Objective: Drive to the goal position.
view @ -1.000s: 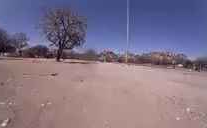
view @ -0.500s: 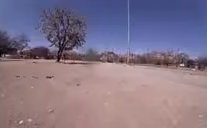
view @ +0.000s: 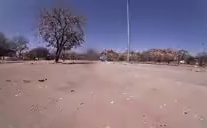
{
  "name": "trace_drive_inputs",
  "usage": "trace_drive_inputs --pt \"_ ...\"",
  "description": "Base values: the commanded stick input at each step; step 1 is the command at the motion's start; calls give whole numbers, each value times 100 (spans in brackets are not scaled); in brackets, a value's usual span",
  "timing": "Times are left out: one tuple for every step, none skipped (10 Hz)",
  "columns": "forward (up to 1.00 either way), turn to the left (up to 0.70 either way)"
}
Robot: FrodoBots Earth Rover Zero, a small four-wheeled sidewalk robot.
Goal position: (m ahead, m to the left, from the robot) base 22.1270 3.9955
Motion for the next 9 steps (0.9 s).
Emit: trace_drive_inputs --pt "100 0" --pt "100 0" --pt "100 0" --pt "100 0" --pt "100 0" --pt "100 0" --pt "100 0" --pt "100 0" --pt "100 0"
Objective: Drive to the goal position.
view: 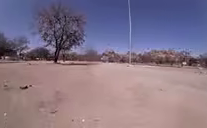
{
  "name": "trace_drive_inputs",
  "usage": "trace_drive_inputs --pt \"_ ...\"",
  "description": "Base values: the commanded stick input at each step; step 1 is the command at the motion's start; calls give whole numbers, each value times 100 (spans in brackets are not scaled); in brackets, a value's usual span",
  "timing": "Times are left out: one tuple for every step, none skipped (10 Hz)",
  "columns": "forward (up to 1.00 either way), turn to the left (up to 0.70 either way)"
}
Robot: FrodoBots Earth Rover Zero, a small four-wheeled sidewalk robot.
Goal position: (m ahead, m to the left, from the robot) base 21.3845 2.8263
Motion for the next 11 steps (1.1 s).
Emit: trace_drive_inputs --pt "100 0" --pt "100 0" --pt "100 0" --pt "100 0" --pt "100 0" --pt "100 0" --pt "100 0" --pt "100 0" --pt "100 0" --pt "100 0" --pt "100 0"
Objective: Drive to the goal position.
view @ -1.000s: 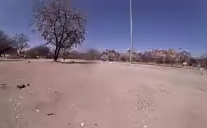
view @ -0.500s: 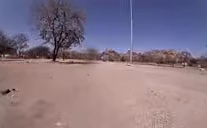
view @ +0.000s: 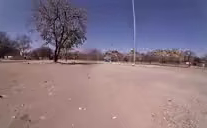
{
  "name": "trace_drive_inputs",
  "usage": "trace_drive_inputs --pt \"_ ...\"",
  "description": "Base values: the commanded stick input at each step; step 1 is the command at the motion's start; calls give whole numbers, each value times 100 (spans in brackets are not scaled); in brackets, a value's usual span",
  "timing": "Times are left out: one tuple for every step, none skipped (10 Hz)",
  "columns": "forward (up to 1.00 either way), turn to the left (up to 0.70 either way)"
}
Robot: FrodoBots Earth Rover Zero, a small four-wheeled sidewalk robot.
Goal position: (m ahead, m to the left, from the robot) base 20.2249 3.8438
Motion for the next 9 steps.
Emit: trace_drive_inputs --pt "100 0" --pt "100 0" --pt "100 0" --pt "100 0" --pt "100 0" --pt "100 0" --pt "100 0" --pt "100 0" --pt "100 0"
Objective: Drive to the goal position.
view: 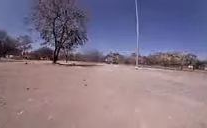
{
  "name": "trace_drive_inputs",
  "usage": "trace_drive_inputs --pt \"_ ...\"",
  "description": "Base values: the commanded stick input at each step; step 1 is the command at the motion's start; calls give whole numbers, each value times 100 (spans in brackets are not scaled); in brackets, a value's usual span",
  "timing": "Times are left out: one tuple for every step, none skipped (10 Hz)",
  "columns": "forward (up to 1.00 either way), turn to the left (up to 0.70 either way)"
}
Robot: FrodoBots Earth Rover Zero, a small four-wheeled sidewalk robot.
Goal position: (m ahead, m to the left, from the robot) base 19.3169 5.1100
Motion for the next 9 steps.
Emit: trace_drive_inputs --pt "100 0" --pt "100 0" --pt "100 0" --pt "100 0" --pt "100 0" --pt "100 0" --pt "100 -27" --pt "100 -27" --pt "100 -23"
